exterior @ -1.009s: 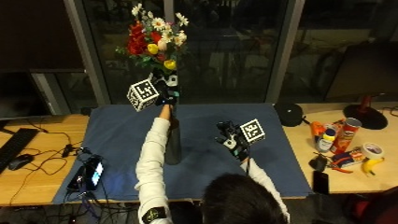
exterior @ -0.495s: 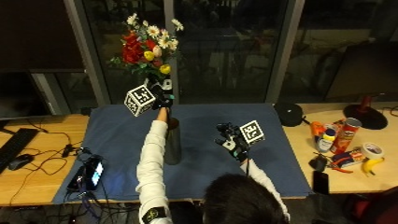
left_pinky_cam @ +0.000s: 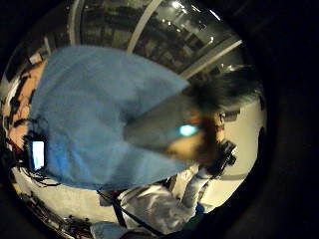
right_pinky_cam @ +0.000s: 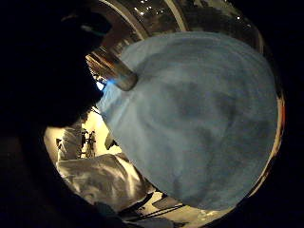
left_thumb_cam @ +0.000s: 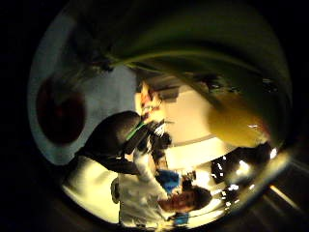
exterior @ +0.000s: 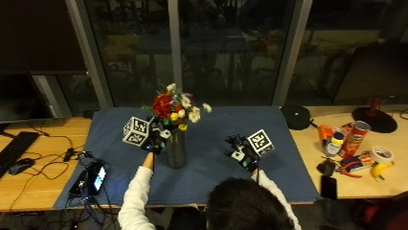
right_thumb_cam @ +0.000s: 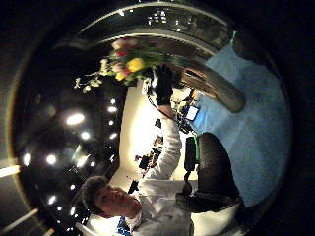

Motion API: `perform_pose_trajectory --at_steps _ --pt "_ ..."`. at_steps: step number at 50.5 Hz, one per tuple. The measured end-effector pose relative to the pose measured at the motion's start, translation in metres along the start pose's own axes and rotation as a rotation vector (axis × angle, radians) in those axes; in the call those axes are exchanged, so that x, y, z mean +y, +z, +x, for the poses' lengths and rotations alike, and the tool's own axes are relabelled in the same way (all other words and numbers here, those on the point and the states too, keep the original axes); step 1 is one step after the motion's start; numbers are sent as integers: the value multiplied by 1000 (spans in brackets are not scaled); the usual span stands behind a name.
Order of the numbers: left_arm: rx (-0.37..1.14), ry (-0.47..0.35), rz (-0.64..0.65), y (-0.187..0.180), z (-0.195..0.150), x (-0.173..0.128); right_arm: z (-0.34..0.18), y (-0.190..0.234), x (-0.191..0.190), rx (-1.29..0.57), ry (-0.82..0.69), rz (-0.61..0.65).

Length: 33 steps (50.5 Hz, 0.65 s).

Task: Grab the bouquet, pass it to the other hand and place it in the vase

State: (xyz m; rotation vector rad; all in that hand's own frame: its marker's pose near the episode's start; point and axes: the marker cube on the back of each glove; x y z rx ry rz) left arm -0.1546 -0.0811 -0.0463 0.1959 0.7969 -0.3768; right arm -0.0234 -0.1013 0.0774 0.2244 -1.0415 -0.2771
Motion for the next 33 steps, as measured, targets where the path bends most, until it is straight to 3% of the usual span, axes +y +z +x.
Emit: perform_pose_trajectory --at_steps 6,11,17,22,27,33 --pt "37 -26 0 8 -47 31 4 -2 4 67 -99 27" --pt "23 -20 -4 7 -54 43 8 -7 12 170 42 91" --pt "10 3 -11 9 -54 58 21 -6 18 55 115 23" --pt "1 12 -27 14 -55 69 26 -11 13 115 -5 73" --pt "8 9 -43 18 -58 75 45 -5 11 21 64 53" --pt "53 14 -22 21 -67 78 19 -2 10 99 -101 53"
